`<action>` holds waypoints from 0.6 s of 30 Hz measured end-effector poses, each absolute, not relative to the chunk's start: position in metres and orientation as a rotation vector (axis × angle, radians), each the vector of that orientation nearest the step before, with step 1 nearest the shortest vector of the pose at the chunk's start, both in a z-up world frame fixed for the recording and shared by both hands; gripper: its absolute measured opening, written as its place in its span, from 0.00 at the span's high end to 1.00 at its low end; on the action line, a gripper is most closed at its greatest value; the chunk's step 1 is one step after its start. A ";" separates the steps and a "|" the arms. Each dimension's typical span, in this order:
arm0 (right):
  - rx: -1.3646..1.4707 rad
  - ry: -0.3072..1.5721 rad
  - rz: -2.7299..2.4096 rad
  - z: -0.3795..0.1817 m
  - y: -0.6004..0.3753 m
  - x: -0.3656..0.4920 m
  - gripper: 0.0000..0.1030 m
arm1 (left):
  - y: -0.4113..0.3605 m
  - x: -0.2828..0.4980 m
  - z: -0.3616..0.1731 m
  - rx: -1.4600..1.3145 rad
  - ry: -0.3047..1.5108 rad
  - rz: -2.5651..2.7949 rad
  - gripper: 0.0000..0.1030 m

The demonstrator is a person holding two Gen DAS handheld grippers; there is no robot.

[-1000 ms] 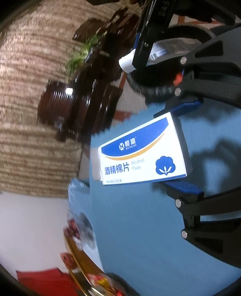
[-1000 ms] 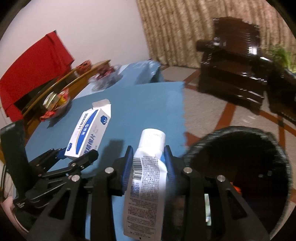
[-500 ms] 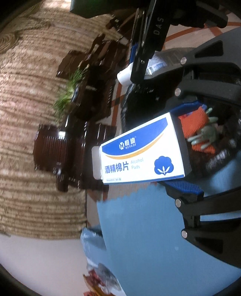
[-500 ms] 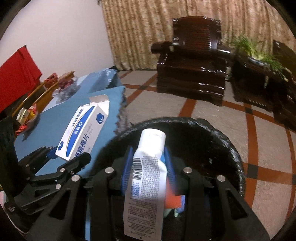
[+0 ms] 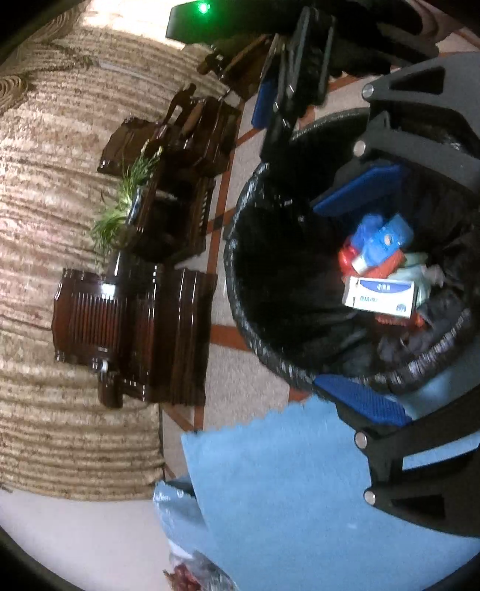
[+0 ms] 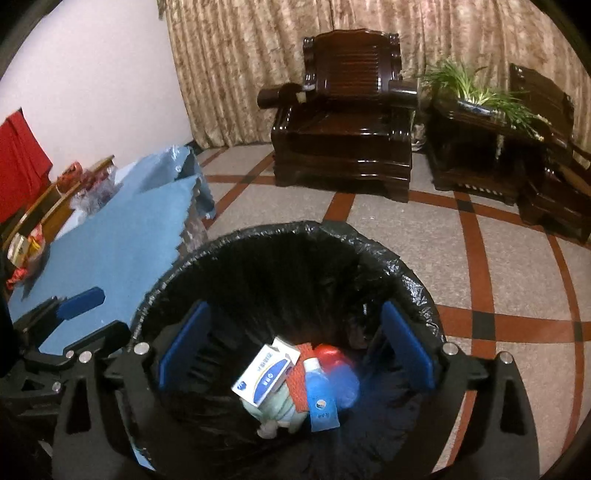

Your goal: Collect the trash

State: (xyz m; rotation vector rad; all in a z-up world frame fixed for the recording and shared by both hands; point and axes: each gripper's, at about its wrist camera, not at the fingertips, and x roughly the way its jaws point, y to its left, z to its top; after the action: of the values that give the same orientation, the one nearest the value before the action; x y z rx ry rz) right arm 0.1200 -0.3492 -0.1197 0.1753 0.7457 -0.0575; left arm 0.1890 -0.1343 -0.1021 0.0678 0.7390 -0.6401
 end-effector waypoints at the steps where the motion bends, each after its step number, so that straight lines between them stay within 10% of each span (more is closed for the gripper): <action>1: 0.183 0.741 -0.054 -0.118 -0.349 0.117 0.08 | -0.127 0.188 -0.100 0.067 0.737 -0.623 0.12; 18: 0.110 0.672 0.056 -0.051 -0.270 0.067 0.05 | -0.043 0.134 -0.045 0.032 0.706 -0.384 0.06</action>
State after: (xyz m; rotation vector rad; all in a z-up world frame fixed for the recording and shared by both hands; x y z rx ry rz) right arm 0.0673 -0.2697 -0.0512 0.1104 0.6724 0.0565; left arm 0.1339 -0.0432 -0.0447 0.0322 0.7062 -0.3842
